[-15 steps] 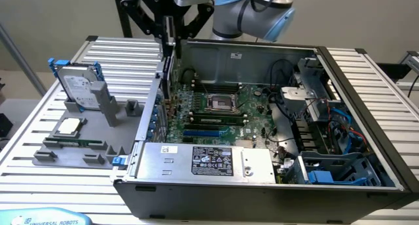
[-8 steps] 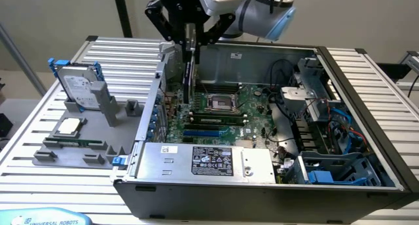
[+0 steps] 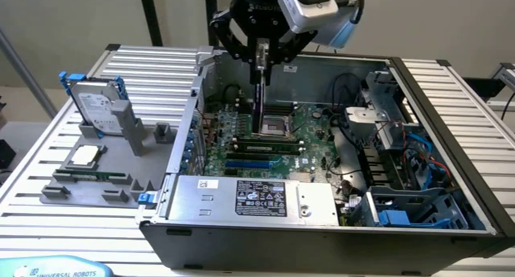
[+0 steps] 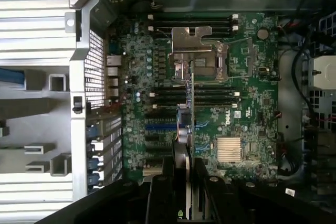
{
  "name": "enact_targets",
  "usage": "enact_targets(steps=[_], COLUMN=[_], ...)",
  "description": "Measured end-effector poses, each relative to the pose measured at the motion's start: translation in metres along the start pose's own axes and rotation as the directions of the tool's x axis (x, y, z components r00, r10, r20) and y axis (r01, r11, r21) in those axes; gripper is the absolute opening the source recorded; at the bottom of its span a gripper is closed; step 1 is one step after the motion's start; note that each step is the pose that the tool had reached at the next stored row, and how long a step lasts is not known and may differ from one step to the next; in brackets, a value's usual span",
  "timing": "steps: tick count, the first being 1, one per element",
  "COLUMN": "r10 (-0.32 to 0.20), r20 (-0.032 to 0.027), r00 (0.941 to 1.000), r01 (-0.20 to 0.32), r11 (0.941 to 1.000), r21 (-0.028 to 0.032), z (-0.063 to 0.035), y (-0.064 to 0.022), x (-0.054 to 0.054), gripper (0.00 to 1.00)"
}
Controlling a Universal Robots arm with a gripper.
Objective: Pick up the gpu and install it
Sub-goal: 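Pick up the gpu and move the gpu toward the slot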
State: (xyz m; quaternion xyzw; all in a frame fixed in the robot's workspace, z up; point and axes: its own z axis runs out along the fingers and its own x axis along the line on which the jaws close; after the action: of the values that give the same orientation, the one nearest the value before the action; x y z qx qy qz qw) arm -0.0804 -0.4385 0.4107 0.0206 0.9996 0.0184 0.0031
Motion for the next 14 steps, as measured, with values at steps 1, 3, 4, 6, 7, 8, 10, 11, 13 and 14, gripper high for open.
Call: enact_targets(steps=[1, 3, 4, 6, 7, 8, 10, 11, 13, 14], r10=[0.000, 0.000, 0.000, 0.000, 0.000, 0.000, 0.000, 0.000, 0.000, 0.000], r20=[0.0000, -0.0001, -0.0001, -0.0001, 0.0001, 0.0001, -0.0001, -0.0002, -0.0003, -0.0003], r00=[1.0000, 1.0000, 1.0000, 1.0000, 1.0000, 1.0000, 1.0000, 1.0000, 1.0000, 1.0000], r01=[0.000, 0.000, 0.000, 0.000, 0.000, 0.000, 0.000, 0.000, 0.000, 0.000], r11=[1.0000, 1.0000, 1.0000, 1.0000, 1.0000, 1.0000, 1.0000, 1.0000, 1.0000, 1.0000], r21=[0.0001, 0.0001, 0.0001, 0.0002, -0.0002, -0.0002, 0.0002, 0.0007, 0.0007, 0.0008], z=[0.0018, 0.0056, 0.0074, 0.0113, 0.0132, 0.0150, 0.0185, 0.0190, 0.0189, 0.0189], y=[0.0009, 0.0032, 0.0043, 0.0060, 0.0060, 0.0060, 0.0059, 0.0059, 0.0059, 0.0059], x=[-0.004, -0.013, -0.018, -0.024, -0.025, -0.026, -0.026, -0.026, -0.026, -0.026], gripper=[0.27, 0.27, 0.27, 0.27, 0.27, 0.27, 0.27, 0.27, 0.27, 0.27])
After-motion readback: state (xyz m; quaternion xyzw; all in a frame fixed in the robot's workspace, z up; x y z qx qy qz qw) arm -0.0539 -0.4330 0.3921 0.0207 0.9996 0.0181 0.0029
